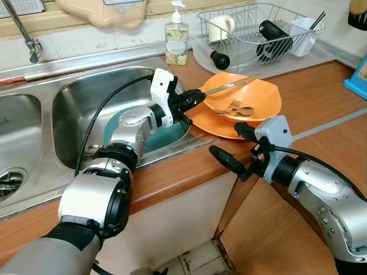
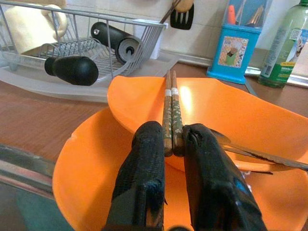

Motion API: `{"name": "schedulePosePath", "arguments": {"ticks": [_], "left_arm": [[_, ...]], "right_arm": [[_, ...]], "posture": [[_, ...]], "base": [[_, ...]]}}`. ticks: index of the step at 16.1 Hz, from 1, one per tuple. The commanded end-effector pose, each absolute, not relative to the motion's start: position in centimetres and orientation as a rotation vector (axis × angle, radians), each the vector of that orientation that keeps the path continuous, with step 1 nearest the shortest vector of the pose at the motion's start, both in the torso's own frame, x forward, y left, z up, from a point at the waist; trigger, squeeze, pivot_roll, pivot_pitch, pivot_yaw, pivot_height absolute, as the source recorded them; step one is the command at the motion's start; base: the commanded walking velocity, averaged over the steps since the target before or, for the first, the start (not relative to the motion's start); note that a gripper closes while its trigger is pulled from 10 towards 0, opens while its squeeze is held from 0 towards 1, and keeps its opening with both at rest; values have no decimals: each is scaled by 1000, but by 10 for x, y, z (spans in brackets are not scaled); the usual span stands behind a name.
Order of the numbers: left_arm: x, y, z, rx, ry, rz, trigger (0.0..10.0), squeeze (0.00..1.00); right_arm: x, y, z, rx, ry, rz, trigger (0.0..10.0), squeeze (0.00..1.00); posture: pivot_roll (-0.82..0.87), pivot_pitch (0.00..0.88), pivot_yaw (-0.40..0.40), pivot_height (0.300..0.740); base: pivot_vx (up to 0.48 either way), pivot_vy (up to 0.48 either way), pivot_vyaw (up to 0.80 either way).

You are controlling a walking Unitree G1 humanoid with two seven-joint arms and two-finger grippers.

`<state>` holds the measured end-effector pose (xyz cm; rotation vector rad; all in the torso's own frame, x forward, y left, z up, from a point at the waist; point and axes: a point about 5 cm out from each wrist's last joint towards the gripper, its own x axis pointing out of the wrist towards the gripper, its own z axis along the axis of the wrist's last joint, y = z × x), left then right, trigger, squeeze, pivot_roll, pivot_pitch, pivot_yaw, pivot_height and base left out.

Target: Kitchen organization

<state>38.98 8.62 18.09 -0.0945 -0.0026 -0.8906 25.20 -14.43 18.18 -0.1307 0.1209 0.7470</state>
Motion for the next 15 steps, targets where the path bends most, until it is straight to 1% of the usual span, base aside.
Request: {"name": "schedulePosePath", "arguments": {"ticks": [1,5,8,10,13,15], "left_arm": [[392,89,189,-76,-24,-892,0,0],[393,99,200,-113,-89,-905,0,0],[392,112,210,-137,-163,-927,0,0],[388,129,218,-146,-237,-914,0,0],[376,154,221,-98,-296,-862,0,0],[358,181,217,-32,-308,-773,0,0]], "right_arm": [[253,-145,185,-141,106,748,10000,0],[254,-145,185,-143,104,752,10000,0],[254,-143,184,-142,103,758,10000,0],[253,-142,183,-140,102,762,10000,0],[252,-141,181,-136,105,770,10000,0],[251,-140,180,-133,108,779,10000,0]], "posture": [[-198,0,73,740],[-191,0,67,740],[-181,0,65,740],[-166,0,60,740],[-153,0,54,740],[-148,0,54,740]], "base": [[0,0,0],[0,0,0],[0,0,0],[0,0,0],[0,0,0],[0,0,0]]}}
